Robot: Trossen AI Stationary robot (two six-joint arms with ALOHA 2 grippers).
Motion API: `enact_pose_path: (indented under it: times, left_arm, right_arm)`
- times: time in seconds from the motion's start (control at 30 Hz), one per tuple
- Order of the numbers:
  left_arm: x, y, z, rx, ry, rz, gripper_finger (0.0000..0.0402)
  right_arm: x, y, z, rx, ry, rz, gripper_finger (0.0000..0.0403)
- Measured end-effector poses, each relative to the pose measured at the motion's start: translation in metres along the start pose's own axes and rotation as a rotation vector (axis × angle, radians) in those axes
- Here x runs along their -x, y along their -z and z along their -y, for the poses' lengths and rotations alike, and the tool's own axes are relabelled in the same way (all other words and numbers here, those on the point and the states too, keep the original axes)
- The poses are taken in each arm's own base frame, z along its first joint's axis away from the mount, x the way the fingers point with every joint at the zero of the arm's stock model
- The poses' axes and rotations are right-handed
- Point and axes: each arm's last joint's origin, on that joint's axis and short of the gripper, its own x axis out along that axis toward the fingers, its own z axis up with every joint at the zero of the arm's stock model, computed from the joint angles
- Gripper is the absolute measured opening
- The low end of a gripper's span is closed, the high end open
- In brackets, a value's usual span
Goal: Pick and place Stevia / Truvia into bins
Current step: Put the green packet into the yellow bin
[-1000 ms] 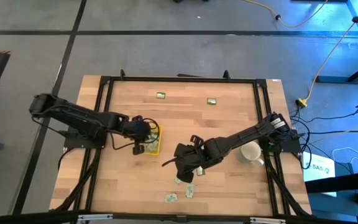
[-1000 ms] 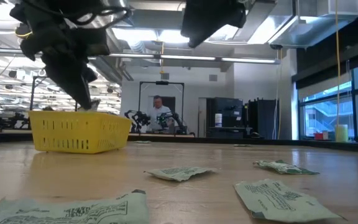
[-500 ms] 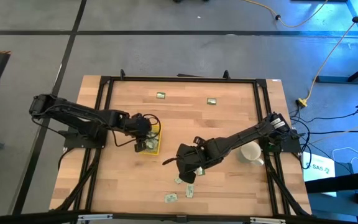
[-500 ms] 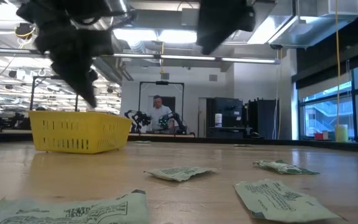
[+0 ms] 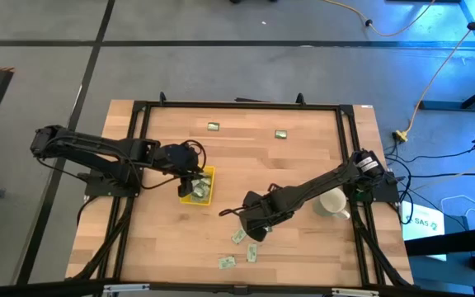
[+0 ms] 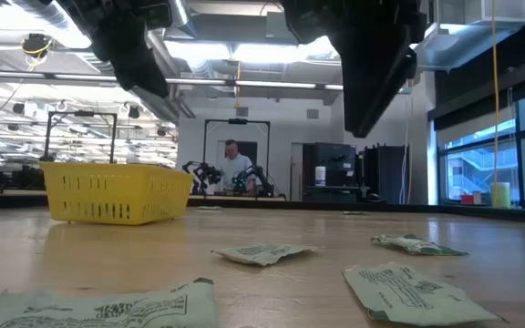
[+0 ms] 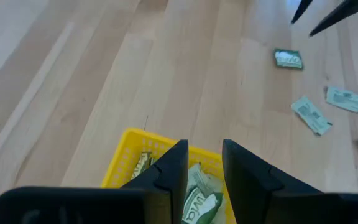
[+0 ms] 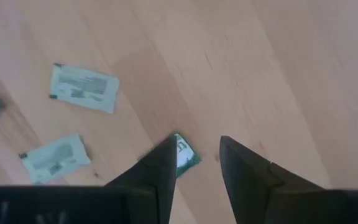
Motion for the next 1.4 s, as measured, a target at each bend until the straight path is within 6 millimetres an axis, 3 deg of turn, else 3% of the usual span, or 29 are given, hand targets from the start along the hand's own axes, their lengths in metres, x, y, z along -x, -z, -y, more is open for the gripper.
enact_pose_path:
  times: [0.2, 0.6, 0.93, 1.4]
  left_arm:
    - [0.001, -0.001, 0.000, 0.000, 0.003, 0.009, 0.0092]
    - [0.001, -0.001, 0.000, -0.002, 0.003, 0.009, 0.0089]
    - [0.001, -0.001, 0.000, -0.002, 0.002, 0.008, 0.0092]
    - [0.001, -0.001, 0.000, -0.001, 0.002, 0.010, 0.0089]
  right_arm:
    - [-0.019, 0.010, 0.005, -0.069, 0.006, -0.047, 0.0125]
    - [-0.062, 0.029, 0.001, -0.124, -0.189, -0.113, 0.0110]
    - [-0.074, 0.048, 0.005, -0.023, -0.148, -0.141, 0.0057]
    - [-0.087, 0.060, 0.016, -0.031, -0.099, -0.139, 0.0052]
